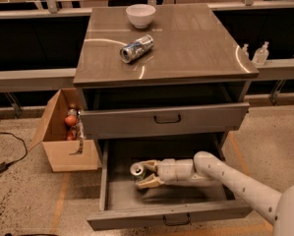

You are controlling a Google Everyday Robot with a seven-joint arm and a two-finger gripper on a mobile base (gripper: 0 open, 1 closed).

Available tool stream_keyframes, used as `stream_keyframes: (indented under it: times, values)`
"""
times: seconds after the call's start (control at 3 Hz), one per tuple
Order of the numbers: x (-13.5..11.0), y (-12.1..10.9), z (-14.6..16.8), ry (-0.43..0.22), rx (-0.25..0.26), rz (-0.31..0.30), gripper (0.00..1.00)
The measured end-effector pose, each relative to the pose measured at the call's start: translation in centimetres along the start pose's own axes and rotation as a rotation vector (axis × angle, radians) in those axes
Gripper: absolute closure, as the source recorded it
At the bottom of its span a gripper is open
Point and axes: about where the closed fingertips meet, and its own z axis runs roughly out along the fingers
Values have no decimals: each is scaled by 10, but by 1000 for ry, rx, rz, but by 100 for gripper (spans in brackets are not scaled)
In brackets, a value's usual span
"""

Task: Place green can into middle drawer

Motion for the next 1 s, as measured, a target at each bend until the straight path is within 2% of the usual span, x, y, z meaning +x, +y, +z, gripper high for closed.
stream_keyframes:
  times: [0.67, 1.0]
  values:
    - [8, -3, 13, 8, 7, -1, 14]
    - [5, -8, 14, -2, 24, 12, 0]
